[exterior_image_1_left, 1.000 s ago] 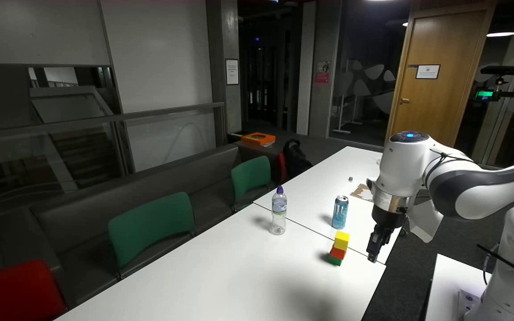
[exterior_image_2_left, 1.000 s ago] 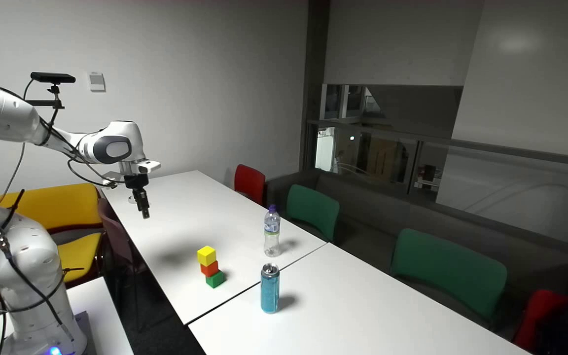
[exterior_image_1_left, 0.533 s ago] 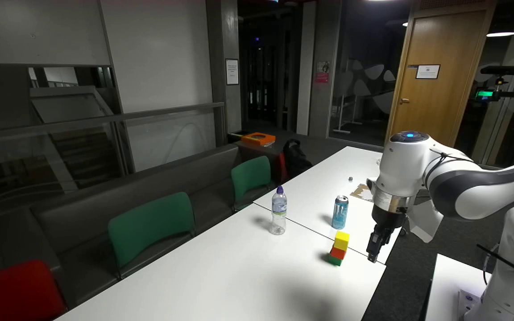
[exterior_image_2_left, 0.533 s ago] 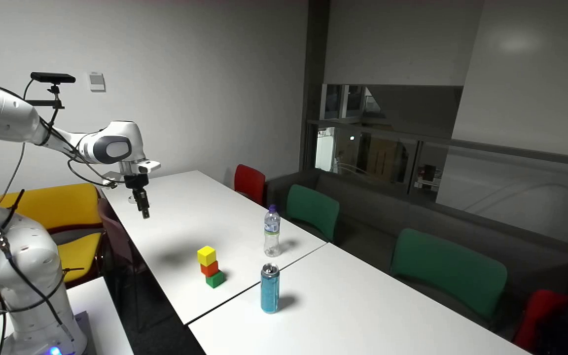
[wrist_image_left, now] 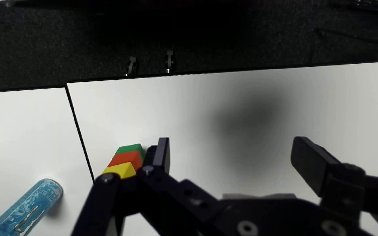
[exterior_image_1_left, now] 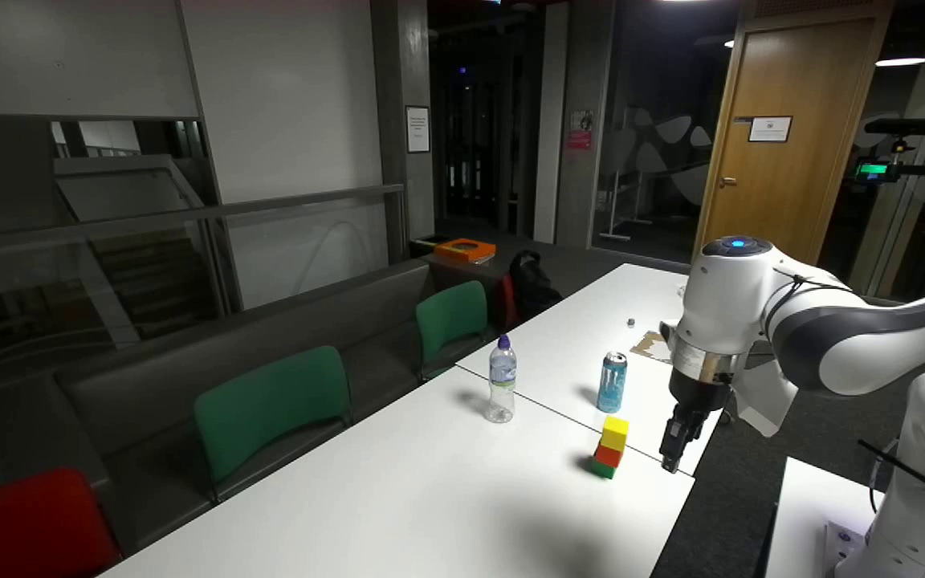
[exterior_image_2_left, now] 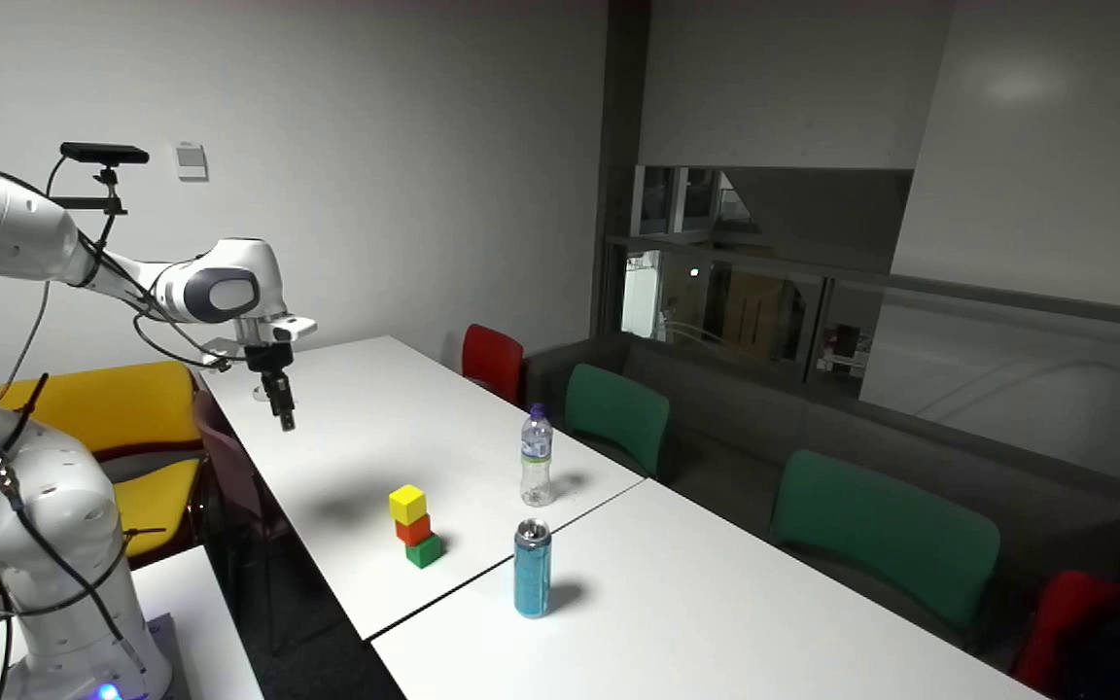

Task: Move the bottle

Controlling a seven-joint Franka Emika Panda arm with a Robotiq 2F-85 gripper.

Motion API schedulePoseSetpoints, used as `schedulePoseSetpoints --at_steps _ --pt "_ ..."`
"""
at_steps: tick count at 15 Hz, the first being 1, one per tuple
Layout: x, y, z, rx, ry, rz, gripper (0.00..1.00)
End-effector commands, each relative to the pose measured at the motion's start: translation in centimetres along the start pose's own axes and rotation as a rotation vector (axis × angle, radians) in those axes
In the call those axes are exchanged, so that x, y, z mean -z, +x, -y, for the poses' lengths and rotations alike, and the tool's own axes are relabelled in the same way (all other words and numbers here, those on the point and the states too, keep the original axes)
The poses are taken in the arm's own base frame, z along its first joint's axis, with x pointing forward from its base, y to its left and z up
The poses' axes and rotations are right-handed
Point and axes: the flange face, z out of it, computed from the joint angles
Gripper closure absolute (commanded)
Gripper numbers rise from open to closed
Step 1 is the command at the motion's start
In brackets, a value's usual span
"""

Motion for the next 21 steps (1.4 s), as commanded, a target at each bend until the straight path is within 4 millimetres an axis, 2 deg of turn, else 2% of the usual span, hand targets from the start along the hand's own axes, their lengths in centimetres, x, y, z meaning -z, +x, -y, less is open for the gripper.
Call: schedulePoseSetpoints --at_steps 1,18,21 --pt "0.0 0.0 0.0 0.000 0.000 0.001 0.00" --pt "0.0 0.0 0.0 0.000 0.000 0.001 0.00" --pt "0.1 1.0 2.3 0.014 -0.021 -0.103 0.00"
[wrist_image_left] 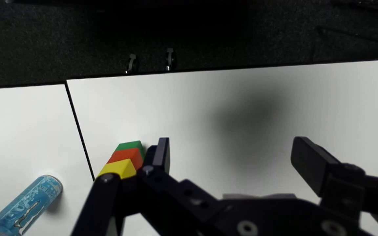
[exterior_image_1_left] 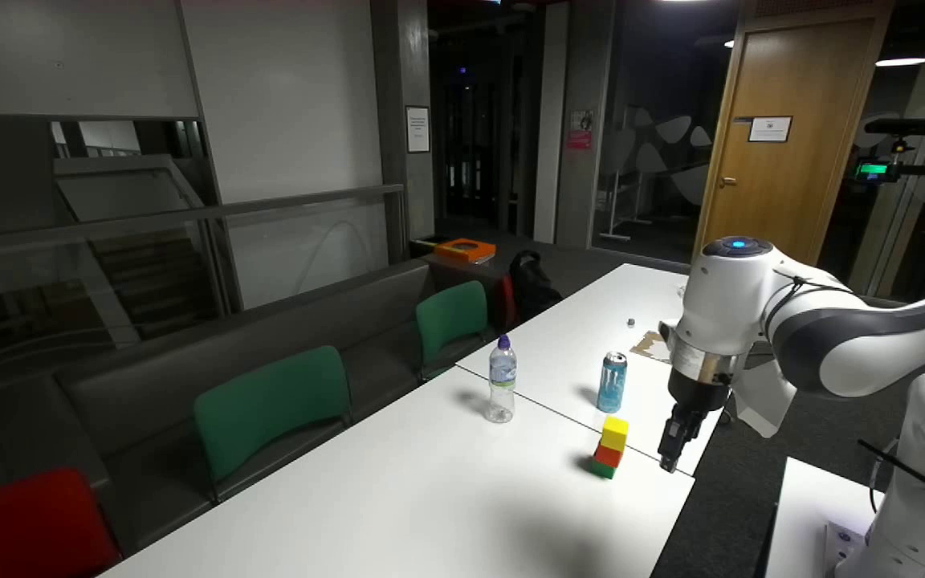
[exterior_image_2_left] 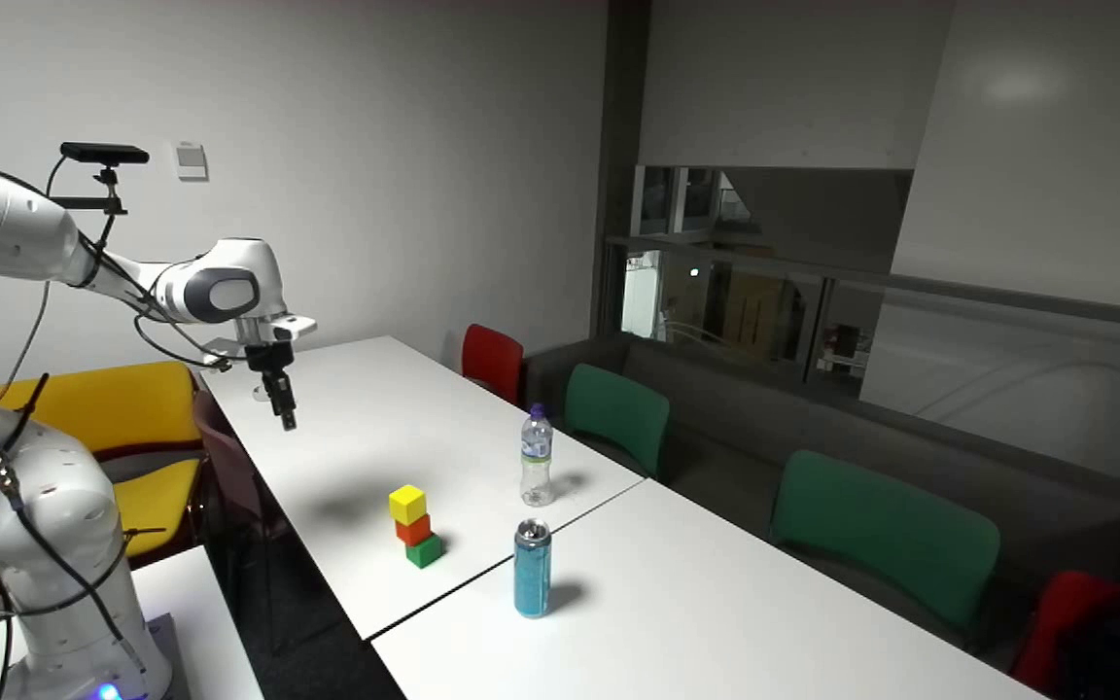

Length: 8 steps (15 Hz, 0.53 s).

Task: Move the bottle

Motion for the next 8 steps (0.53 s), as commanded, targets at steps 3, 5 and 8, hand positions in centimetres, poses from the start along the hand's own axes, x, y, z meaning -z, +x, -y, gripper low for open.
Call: schedulePoseSetpoints --at_steps 3,5,8 --pt "-0.1 2.5 4.5 0.079 -0.125 -0.245 0.00" --pt "0.0 3.7 5.5 0.125 -0.230 -0.317 0.00" --pt "0.3 6.8 4.9 0.159 -0.407 -0.351 0.00"
